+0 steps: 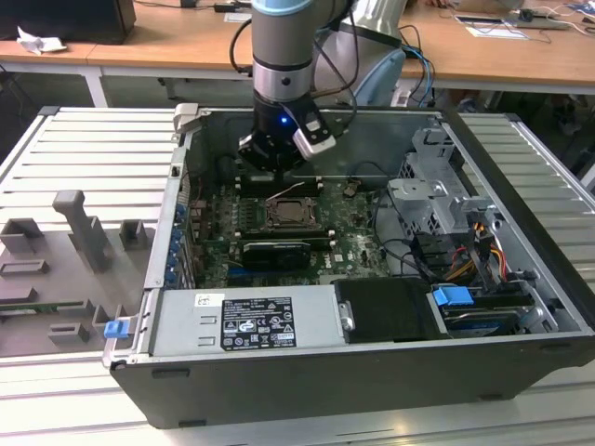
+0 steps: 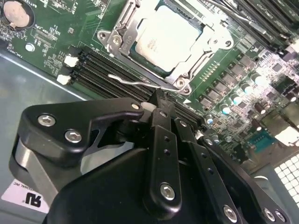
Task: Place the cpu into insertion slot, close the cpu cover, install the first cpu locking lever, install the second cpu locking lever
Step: 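Install the first cpu locking lever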
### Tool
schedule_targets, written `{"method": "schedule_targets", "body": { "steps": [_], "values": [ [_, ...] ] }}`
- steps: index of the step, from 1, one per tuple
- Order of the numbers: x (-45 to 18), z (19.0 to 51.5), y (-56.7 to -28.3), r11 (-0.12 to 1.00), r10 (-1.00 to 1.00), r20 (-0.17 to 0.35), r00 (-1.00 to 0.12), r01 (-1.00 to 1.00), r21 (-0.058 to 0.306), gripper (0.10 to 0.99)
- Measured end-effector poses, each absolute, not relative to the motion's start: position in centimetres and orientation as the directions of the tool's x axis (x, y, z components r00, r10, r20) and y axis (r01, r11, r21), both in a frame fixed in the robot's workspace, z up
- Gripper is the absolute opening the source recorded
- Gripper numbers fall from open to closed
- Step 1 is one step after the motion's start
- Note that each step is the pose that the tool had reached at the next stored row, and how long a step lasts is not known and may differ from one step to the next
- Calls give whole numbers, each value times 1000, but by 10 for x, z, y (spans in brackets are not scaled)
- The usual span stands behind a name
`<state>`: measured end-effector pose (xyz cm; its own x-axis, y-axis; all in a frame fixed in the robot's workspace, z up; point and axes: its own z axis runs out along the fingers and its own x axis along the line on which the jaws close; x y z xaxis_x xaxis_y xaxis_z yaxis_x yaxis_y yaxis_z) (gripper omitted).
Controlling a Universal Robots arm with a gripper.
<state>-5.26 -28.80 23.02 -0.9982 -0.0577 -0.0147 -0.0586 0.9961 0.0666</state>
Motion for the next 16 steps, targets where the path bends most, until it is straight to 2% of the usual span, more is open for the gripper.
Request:
{"method": "schedule_targets", "body": {
  "steps": [16],
  "values": [
    [-29,222,-279,996,-57,-15,-998,-58,65,106]
  ]
}}
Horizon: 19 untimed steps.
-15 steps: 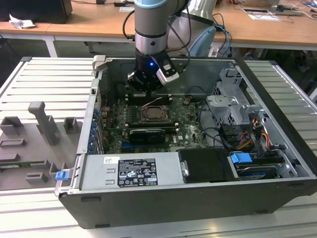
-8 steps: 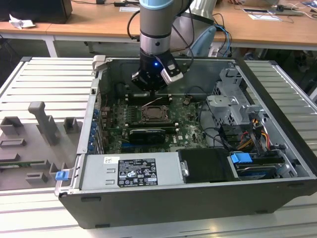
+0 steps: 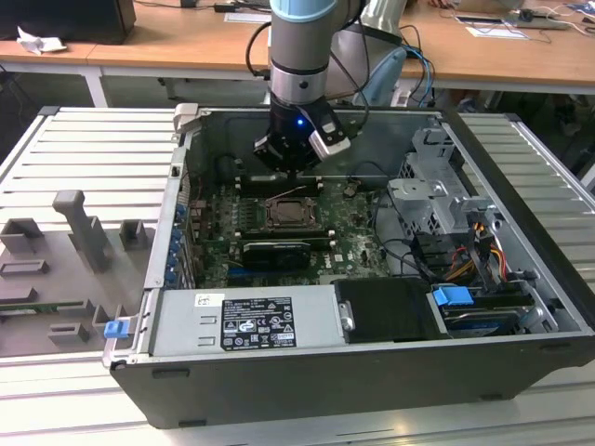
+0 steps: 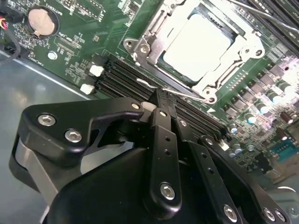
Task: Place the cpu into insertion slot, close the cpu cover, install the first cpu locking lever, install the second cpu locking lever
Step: 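Install the first cpu locking lever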
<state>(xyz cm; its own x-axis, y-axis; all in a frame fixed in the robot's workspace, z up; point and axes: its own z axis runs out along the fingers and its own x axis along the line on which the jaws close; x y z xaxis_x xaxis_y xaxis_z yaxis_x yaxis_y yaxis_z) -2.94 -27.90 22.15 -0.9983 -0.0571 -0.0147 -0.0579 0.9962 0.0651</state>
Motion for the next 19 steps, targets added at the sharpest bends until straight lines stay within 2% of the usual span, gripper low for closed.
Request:
{"method": "schedule_targets", "body": {
  "steps": [7,19],
  "values": [
    [-19,215,-279,996,-56,-15,-998,-57,65,106],
    [-16,202,-279,997,-57,-14,-998,-57,44,106]
  ]
}}
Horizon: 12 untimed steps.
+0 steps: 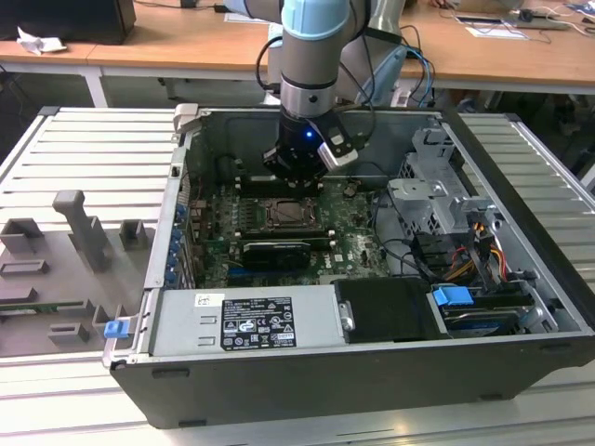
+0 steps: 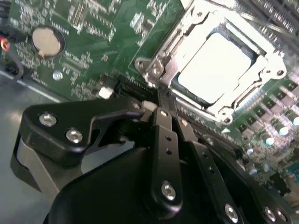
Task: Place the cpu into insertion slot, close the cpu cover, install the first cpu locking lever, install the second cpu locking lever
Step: 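Install the first cpu locking lever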
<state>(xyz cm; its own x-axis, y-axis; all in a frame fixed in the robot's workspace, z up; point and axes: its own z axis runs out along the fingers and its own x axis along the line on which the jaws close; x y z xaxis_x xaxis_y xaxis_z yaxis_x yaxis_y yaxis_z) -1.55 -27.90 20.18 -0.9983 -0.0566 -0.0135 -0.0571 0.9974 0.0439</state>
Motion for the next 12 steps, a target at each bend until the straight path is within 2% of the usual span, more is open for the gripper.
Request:
{"method": "schedule_targets", "body": {
  "steps": [12],
  "values": [
    [-14,214,-281,997,-57,-12,-998,-57,43,106]
  ]
}}
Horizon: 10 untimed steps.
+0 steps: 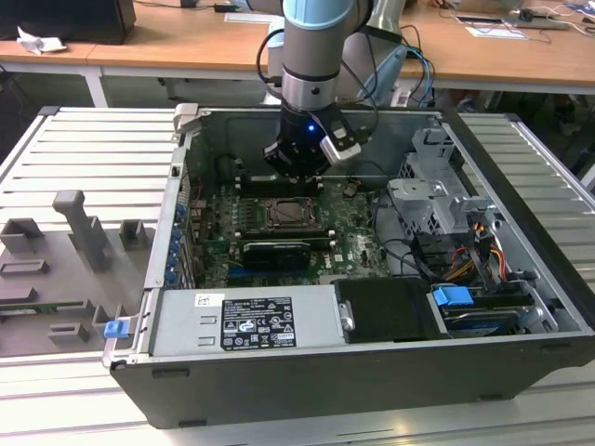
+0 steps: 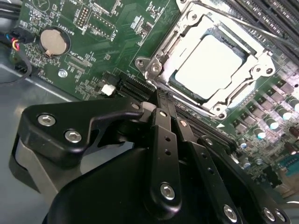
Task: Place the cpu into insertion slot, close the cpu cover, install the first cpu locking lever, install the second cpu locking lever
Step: 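Install the first cpu locking lever, then install the second cpu locking lever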
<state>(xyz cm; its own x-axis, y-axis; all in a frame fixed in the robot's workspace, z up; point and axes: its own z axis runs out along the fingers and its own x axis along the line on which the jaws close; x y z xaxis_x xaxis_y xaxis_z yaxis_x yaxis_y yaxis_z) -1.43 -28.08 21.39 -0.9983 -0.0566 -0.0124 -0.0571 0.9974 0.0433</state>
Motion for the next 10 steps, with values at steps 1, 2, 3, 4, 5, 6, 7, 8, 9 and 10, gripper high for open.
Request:
{"method": "schedule_targets", "body": {
  "steps": [1,2,3,4,5,6,7,8,9,10],
  "values": [
    [-14,214,-283,997,-57,-12,-998,-57,43,106],
    [-14,214,-285,997,-57,-12,-998,-57,43,106],
    [-14,214,-287,997,-57,-12,-998,-57,43,106],
    [-14,214,-287,997,-57,-12,-998,-57,43,106],
    [-14,214,-288,997,-57,-12,-998,-57,43,106],
    [-14,214,-288,997,-57,-12,-998,-57,43,106],
    [-14,214,-289,997,-57,-12,-998,-57,43,106],
    [-14,214,-289,997,-57,-12,-998,-57,43,106],
    [-14,214,-290,997,-57,-12,-998,-57,43,106],
    [-14,214,-291,997,-57,-12,-998,-57,43,106]
  ]
}}
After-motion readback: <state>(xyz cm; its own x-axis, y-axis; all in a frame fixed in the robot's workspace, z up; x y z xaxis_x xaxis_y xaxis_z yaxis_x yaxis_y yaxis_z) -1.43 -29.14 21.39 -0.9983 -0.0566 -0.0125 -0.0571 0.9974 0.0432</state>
